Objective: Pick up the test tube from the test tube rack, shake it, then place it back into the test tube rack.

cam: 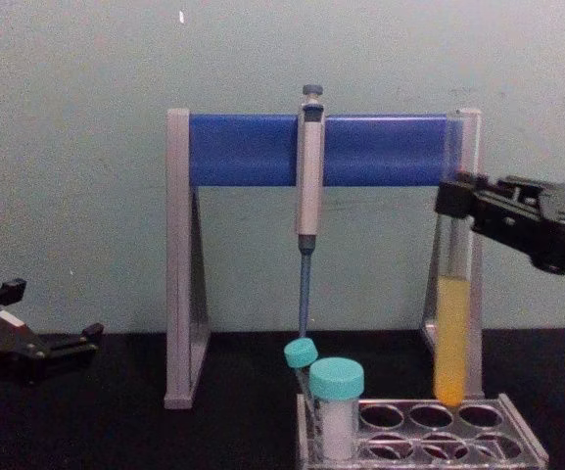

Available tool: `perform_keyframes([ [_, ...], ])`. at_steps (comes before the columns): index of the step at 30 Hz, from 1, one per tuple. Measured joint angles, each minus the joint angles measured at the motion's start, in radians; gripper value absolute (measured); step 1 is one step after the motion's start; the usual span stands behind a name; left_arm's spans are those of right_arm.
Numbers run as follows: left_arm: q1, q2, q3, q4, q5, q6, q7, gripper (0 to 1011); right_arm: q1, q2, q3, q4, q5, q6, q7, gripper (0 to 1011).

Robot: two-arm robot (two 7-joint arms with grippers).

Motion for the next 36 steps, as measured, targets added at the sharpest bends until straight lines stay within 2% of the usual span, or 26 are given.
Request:
perform_keyframes([
  [3,0.0,0.0,0.0,0.0,0.0,0.0,0.0,1001,-0.015,0.042,0.004,-0.034,-0.002,0.029,-0.014,229],
  [4,0.0,0.0,0.0,0.0,0.0,0.0,0.0,1001,-0.015,0.042,0.004,-0.034,-0.002,0.029,-0.014,229],
  [7,0.0,0.0,0.0,0.0,0.0,0.0,0.0,1001,-0.042,0.085,0.019,-0.065,-0.014,0.047,-0.048,229],
  [10,0.0,0.0,0.0,0.0,0.0,0.0,0.0,1001,-0.062,0.098,0.039,-0.079,-0.024,0.046,-0.087,229],
  [13,0.0,0.0,0.0,0.0,0.0,0.0,0.0,1001,-0.075,0.095,0.057,-0.086,-0.047,0.037,-0.132,229],
  [15,0.0,0.0,0.0,0.0,0.0,0.0,0.0,1001,-0.077,0.088,0.063,-0.086,-0.061,0.032,-0.154,229],
  [18,0.0,0.0,0.0,0.0,0.0,0.0,0.0,1001,-0.074,0.057,0.072,-0.077,-0.096,0.021,-0.2,229],
  [22,0.0,0.0,0.0,0.0,0.0,0.0,0.0,1001,-0.065,0.022,0.076,-0.056,-0.114,0.008,-0.227,229],
  [26,0.0,0.0,0.0,0.0,0.0,0.0,0.0,1001,-0.043,-0.033,0.074,-0.015,-0.136,-0.012,-0.252,229],
  [29,0.0,0.0,0.0,0.0,0.0,0.0,0.0,1001,-0.024,-0.065,0.066,0.016,-0.139,-0.021,-0.244,229],
  [33,0.0,0.0,0.0,0.0,0.0,0.0,0.0,1001,-0.006,-0.087,0.059,0.041,-0.126,-0.028,-0.215,229],
  [36,0.0,0.0,0.0,0.0,0.0,0.0,0.0,1001,0.014,-0.1,0.047,0.064,-0.089,-0.031,-0.155,229],
])
